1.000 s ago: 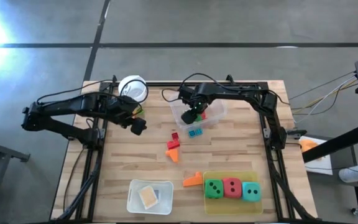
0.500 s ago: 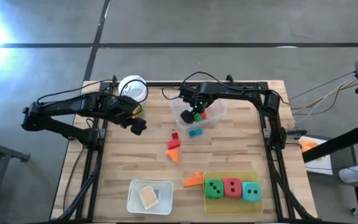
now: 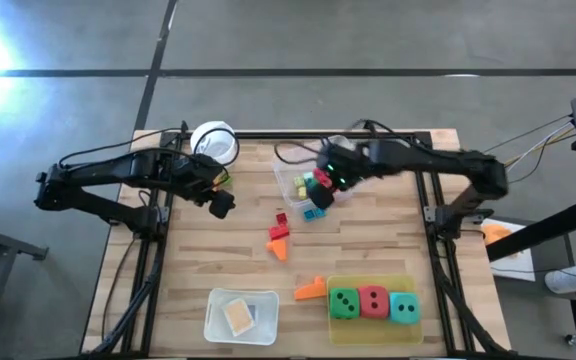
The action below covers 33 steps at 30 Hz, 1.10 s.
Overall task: Pick & Place Toys
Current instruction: Adjust the transparent bin on the table
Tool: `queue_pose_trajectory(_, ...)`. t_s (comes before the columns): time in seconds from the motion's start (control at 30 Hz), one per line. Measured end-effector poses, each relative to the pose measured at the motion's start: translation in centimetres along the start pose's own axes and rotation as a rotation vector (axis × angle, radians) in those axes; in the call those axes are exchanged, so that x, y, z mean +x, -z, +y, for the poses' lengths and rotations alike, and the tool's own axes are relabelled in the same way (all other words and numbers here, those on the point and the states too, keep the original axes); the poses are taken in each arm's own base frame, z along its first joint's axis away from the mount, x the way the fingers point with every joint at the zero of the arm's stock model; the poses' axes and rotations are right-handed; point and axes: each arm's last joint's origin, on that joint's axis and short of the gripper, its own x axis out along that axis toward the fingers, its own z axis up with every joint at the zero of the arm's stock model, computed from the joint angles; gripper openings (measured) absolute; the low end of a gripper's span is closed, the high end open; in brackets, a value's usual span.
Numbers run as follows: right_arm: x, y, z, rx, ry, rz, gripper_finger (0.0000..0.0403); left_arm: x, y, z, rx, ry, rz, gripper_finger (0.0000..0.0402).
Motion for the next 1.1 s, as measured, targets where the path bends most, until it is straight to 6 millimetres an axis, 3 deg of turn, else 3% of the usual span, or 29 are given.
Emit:
queue_pose_trajectory(0.13, -2.2, 4.1, 1.0, 0.046, -0.008, -0.049, 0.0384, 0.0, 0.0, 0.0, 0.012, 0.000, 0.000, 0.0291)
queue_pose_trajectory(0.23, -2.7, 7.0, 1.4, 0.115, -0.018, -0.068, 0.0384, 0.0, 0.0, 0.0, 0.013, 0.000, 0.000, 0.0291)
queue_pose_trajectory(0.4, -0.2, 10.7, 1.9, 0.267, 0.008, -0.046, 0.0384, 0.0, 0.0, 0.0, 0.037, 0.001, -0.001, 0.0291)
queue_pose_trajectory(0.6, 3.9, 11.0, 2.4, 0.451, -0.002, -0.196, 0.0384, 0.0, 0.0, 0.0, 0.059, 0.001, -0.001, 0.0291)
queue_pose_trajectory(0.77, 6.2, 11.9, 1.5, 0.593, 0.044, -0.258, 0.0384, 0.0, 0.0, 0.0, 0.068, 0.001, -0.001, 0.0291)
queue_pose_trajectory(1.1, 8.3, 9.9, 0.9, 0.783, 0.030, -0.341, 0.0384, 0.0, 0.0, 0.0, 0.101, 0.004, 0.004, 0.0291)
